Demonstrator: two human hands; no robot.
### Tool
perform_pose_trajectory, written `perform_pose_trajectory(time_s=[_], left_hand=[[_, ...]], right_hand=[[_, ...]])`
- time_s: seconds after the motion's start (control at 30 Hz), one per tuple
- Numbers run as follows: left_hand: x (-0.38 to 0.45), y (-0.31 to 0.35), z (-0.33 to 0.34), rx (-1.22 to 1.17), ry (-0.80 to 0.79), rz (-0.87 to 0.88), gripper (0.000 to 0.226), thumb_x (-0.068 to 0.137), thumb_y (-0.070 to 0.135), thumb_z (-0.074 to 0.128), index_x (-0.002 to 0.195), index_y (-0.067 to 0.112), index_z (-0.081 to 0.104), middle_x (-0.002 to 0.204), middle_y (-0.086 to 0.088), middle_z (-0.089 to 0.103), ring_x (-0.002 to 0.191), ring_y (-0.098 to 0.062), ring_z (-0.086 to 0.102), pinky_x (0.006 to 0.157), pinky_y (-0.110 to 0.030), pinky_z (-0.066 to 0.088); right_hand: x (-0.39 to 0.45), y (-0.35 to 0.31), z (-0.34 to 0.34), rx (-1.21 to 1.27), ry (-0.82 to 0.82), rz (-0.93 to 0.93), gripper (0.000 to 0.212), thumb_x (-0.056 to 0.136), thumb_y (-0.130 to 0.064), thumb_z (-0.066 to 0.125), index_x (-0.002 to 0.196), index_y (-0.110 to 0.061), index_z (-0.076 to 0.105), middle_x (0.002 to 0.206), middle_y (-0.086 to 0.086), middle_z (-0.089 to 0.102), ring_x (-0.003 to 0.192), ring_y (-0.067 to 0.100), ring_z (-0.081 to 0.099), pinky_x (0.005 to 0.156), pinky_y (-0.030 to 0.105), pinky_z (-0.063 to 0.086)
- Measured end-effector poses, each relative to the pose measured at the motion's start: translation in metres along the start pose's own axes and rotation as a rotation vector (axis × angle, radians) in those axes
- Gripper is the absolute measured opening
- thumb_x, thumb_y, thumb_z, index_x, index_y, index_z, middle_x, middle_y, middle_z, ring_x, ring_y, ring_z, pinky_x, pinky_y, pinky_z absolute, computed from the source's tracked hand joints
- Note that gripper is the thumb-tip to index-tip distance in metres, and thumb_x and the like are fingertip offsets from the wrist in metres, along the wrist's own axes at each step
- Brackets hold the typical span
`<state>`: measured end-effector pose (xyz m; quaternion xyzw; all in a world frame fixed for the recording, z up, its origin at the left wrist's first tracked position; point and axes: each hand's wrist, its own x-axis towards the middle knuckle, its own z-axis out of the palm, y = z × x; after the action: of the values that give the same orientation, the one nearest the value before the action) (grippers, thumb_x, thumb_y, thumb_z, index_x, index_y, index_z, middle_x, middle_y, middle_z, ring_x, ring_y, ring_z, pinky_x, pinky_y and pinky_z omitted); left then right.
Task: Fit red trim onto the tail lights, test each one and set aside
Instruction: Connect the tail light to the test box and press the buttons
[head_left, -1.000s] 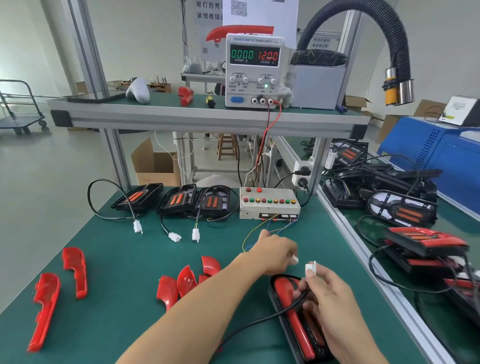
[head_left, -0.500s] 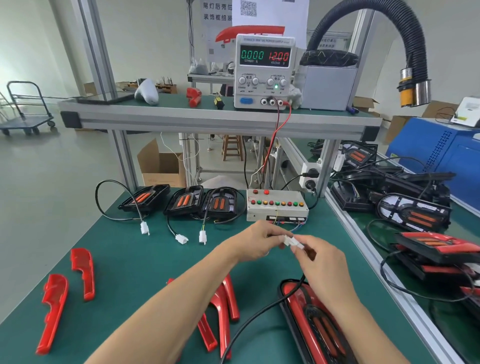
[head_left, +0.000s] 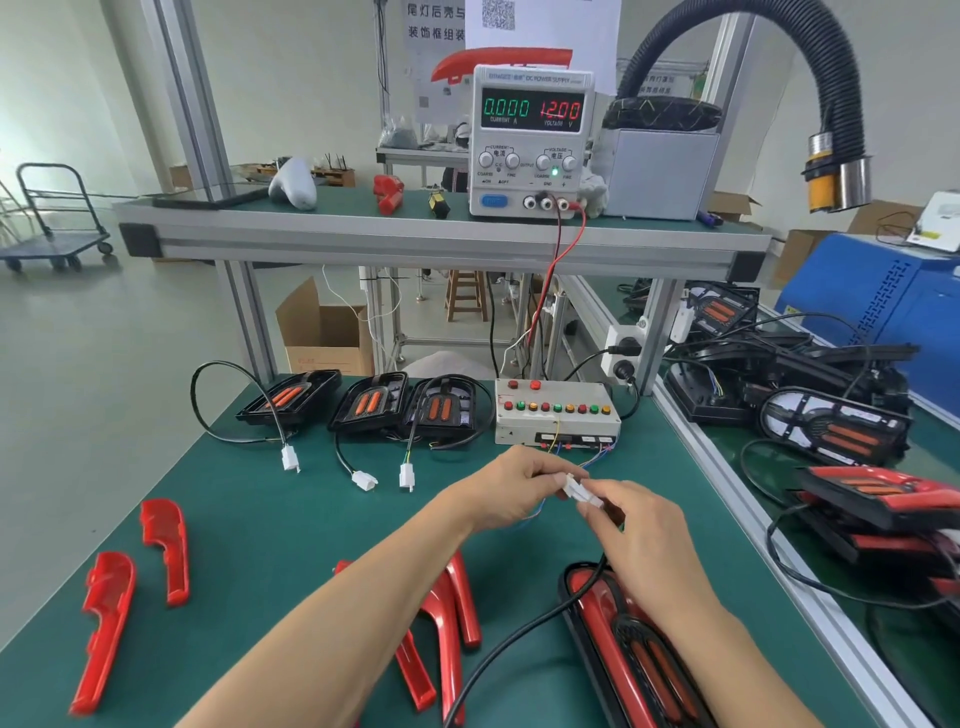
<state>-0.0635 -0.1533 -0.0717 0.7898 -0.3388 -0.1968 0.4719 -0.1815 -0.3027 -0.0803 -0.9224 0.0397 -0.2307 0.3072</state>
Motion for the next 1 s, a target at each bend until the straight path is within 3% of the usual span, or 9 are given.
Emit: perform_pose_trajectory(time_s=[0.2, 0.33, 0.47, 0.57, 0.7, 1.0], left_hand=[[-0.0010, 0.0003, 0.0018, 0.015, 0.016, 0.007, 0.032, 0.105, 0.008, 0.047, 0.129, 0.007, 0.069, 0.123, -0.015, 0.071, 0.119, -0.024, 0.063, 0.107, -0.030, 0.045], [-0.0001, 0.0012, 0.0028, -0.018, 0.024, 0.003, 0.031, 0.105, 0.007, 0.048, 0.128, 0.005, 0.069, 0.119, -0.022, 0.070, 0.104, -0.017, 0.063, 0.110, -0.042, 0.045], [0.0007, 0.0031, 0.0022, -0.024, 0.019, -0.001, 0.030, 0.106, 0.009, 0.048, 0.127, 0.008, 0.069, 0.118, -0.025, 0.069, 0.101, -0.018, 0.060, 0.110, -0.049, 0.043], [0.0004, 0.0032, 0.0001, -0.016, 0.013, 0.008, 0.030, 0.106, 0.009, 0.048, 0.127, 0.007, 0.069, 0.118, -0.024, 0.069, 0.104, -0.025, 0.062, 0.109, -0.048, 0.044], [-0.0013, 0.0017, 0.0012, -0.041, 0.024, 0.025, 0.030, 0.105, 0.004, 0.048, 0.126, 0.002, 0.070, 0.115, -0.022, 0.071, 0.098, -0.014, 0.060, 0.107, -0.042, 0.046], [-0.0014, 0.0001, 0.0036, -0.152, -0.019, 0.000, 0.031, 0.104, 0.000, 0.047, 0.127, -0.003, 0.066, 0.124, -0.027, 0.068, 0.105, -0.019, 0.060, 0.109, -0.038, 0.044]], right_hand=[[-0.0024, 0.0017, -0.0046, 0.038, -0.013, -0.004, 0.022, 0.096, -0.022, 0.069, 0.116, -0.026, 0.077, 0.091, -0.008, 0.071, 0.086, 0.012, 0.065, 0.081, 0.038, 0.052], [-0.0049, 0.0008, -0.0038, 0.032, 0.034, -0.025, 0.020, 0.095, -0.021, 0.070, 0.113, -0.025, 0.077, 0.082, -0.005, 0.066, 0.076, 0.016, 0.062, 0.073, 0.042, 0.051], [-0.0045, 0.0012, -0.0024, -0.003, 0.052, -0.027, 0.021, 0.095, -0.019, 0.070, 0.115, -0.022, 0.077, 0.078, -0.006, 0.061, 0.072, 0.016, 0.059, 0.069, 0.040, 0.049], [-0.0042, 0.0007, -0.0022, -0.003, 0.046, -0.027, 0.024, 0.095, -0.018, 0.070, 0.118, -0.022, 0.077, 0.079, -0.006, 0.062, 0.072, 0.015, 0.059, 0.069, 0.038, 0.049], [-0.0040, -0.0018, -0.0010, -0.005, 0.035, -0.034, 0.023, 0.095, -0.018, 0.070, 0.117, -0.022, 0.077, 0.080, -0.004, 0.062, 0.074, 0.018, 0.060, 0.071, 0.040, 0.049], [-0.0040, -0.0011, 0.0009, -0.001, 0.033, -0.034, 0.023, 0.095, -0.023, 0.071, 0.117, -0.025, 0.077, 0.078, -0.003, 0.063, 0.073, 0.017, 0.061, 0.069, 0.039, 0.050]])
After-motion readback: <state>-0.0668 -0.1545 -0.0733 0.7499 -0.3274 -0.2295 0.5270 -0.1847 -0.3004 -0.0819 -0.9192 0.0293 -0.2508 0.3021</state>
